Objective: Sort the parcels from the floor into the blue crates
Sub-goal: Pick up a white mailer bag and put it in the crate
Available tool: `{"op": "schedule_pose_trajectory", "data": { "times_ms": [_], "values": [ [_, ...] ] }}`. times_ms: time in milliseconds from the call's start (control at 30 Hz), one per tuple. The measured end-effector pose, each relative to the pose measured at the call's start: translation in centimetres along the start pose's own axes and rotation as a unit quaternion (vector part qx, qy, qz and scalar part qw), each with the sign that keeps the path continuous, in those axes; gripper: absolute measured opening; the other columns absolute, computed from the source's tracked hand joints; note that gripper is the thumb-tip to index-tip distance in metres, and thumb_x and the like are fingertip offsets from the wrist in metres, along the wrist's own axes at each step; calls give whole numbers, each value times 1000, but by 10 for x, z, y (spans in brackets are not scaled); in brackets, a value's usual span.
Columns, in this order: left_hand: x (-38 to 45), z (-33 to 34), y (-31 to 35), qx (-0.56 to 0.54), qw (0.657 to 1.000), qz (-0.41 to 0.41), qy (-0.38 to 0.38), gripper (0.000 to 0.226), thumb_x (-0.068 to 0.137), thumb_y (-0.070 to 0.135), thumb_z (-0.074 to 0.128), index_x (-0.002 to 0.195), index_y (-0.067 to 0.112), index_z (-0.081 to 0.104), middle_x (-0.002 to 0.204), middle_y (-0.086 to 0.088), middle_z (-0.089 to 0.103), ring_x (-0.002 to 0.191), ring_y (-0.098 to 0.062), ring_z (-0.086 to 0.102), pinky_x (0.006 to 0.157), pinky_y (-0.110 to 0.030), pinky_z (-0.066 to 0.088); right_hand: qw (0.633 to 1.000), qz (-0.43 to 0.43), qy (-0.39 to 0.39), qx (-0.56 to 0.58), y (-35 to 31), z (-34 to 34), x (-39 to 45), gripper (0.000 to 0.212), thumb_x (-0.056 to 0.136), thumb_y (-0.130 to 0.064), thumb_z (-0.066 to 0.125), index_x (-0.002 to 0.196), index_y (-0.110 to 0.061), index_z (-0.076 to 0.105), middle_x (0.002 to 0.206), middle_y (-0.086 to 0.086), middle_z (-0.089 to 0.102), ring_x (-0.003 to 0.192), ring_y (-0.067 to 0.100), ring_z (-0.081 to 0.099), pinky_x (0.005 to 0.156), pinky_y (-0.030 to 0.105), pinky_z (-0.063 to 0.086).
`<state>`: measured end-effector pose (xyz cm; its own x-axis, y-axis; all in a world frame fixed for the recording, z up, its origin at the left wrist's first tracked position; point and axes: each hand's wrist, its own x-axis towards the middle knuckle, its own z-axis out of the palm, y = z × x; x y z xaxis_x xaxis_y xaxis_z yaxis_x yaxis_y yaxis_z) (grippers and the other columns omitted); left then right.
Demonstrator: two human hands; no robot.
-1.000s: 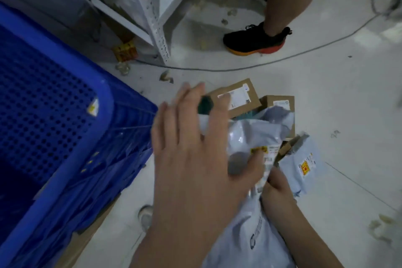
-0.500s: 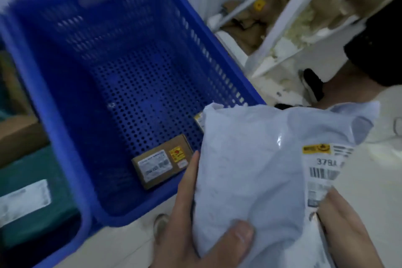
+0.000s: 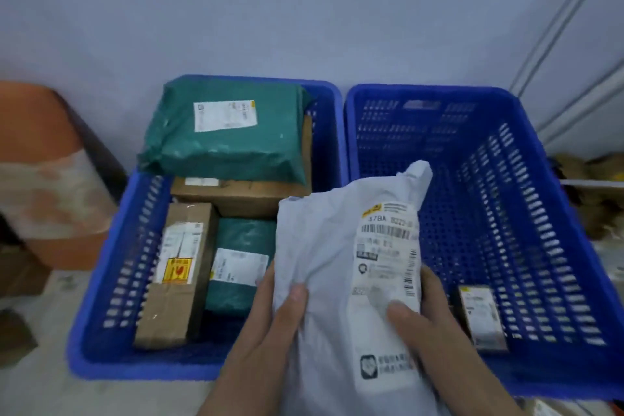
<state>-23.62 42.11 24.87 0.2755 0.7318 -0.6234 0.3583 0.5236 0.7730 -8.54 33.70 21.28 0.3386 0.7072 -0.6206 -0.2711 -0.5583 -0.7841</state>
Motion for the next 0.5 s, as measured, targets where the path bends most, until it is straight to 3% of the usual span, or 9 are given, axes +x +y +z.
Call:
{"op": "schedule_pose_trajectory", "data": {
  "times_ms": [33,67,133,200,267,333,433,500],
  "values": [
    [9,-8,-10,15,1000,9,-6,46,63,67,45,106,61,32,106,30,44,105,-1,43,105,-30,31,998,20,-32,-45,1,7,7,139,18,-83,61,142,-38,17,126,-19,48,104,1,57,76,19,49],
    [17,-18,-20,24,999,26,1,47,67,66,43,113,60,31,112,26,43,111,-6,41,107,-34,29,997,9,-52,-63,5,14,18,125,38,-72,70,142,-45,6,123,-31,42,107,-1,53,77,15,47],
    [44,-28,-32,7,999,19,34,49,84,58,38,132,52,29,123,19,41,122,-10,39,106,-33,27,990,11,-83,-111,4,30,42,128,37,-74,70,140,-48,-2,114,-40,36,98,-13,47,66,9,47],
    [72,-33,-46,12,999,9,49,51,93,50,33,143,40,26,128,14,42,120,-10,40,100,-29,28,988,43,-110,-103,12,39,70,128,45,-71,76,143,-44,-1,121,-34,42,101,-10,49,66,9,47],
    [98,-34,-52,30,999,-13,39,51,95,48,31,144,37,25,125,14,43,114,-10,42,95,-27,29,985,60,-111,-120,21,48,98,120,56,-61,75,147,-38,-1,137,-20,42,114,2,50,77,12,45],
    [122,-37,-60,48,998,-24,37,50,96,48,31,144,37,25,131,13,43,116,-11,44,95,-27,32,985,69,-118,-106,30,57,124,107,68,-52,73,147,-37,3,137,-17,42,115,4,49,82,14,43],
    [156,-45,-68,61,998,-10,32,33,97,44,31,131,46,32,110,24,46,89,7,45,71,-12,34,988,73,-119,-70,49,74,162,98,70,-51,74,144,-36,12,127,-20,48,107,-1,52,76,12,45],
    [178,-49,-70,52,998,-21,24,25,98,41,33,120,51,32,97,28,41,79,12,39,61,-8,28,995,72,-73,-19,63,89,184,86,76,-45,72,144,-29,23,123,-15,53,107,3,56,80,17,48]
  ]
}}
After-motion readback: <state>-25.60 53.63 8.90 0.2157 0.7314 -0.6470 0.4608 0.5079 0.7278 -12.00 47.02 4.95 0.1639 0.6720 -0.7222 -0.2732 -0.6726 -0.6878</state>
